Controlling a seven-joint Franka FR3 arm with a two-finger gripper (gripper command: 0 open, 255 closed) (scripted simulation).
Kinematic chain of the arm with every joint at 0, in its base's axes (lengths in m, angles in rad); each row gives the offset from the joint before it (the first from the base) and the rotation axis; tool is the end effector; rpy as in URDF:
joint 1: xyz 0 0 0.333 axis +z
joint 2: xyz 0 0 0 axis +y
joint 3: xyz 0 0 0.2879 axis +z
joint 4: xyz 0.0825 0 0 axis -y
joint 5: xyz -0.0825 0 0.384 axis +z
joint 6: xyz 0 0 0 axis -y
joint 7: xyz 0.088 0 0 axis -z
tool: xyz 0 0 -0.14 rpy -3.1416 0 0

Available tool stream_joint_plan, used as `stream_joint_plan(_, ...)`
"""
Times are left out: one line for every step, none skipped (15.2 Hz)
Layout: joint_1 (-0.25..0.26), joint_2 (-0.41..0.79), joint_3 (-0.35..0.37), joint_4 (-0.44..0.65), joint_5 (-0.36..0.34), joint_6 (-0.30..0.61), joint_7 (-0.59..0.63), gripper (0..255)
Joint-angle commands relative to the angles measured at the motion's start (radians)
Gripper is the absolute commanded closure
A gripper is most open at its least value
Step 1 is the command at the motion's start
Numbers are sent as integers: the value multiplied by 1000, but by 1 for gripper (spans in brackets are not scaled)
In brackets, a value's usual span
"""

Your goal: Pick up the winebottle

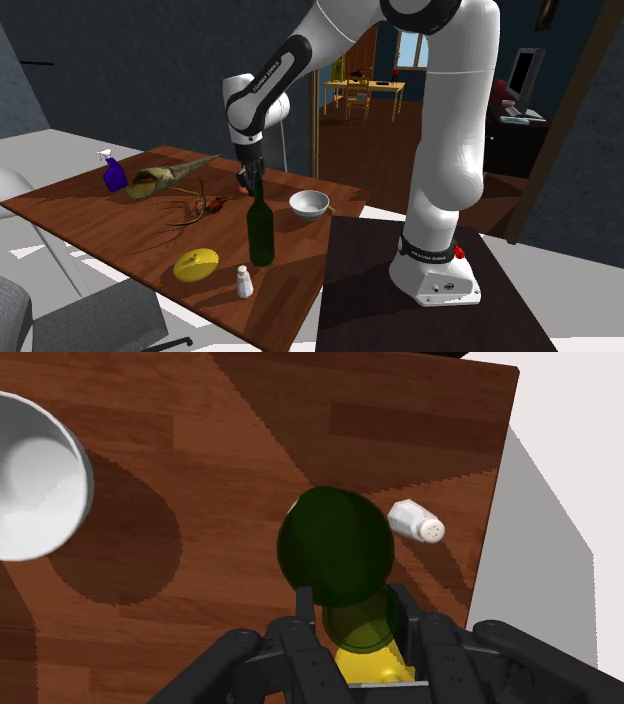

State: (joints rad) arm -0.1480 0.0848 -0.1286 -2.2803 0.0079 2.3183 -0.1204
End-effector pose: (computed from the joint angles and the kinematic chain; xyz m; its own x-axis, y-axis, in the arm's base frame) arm 0.4963 -0.1412 0.2532 0.9859 -0.1606 -0.0463 -0.1608 -0.9870 -0.0002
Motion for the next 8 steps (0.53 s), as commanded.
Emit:
stream_joint_plan(0,-20,-1,8,-3,-27,1,255)
stream_joint_plan(0,-28,-1,12,-5,-41,2,255)
stream_joint_plan(0,-37,-1,17,-6,-54,3,255)
stream_joint_plan(0,-45,-1,22,-8,-67,4,255)
stream_joint_plan(0,-53,-1,27,-9,-80,5,255)
stream_joint_plan(1,-61,-1,32,-10,-93,6,255)
stream_joint_plan(1,-63,-1,33,-11,-95,6,255)
stream_joint_plan(1,-63,-1,33,-11,-95,6,255)
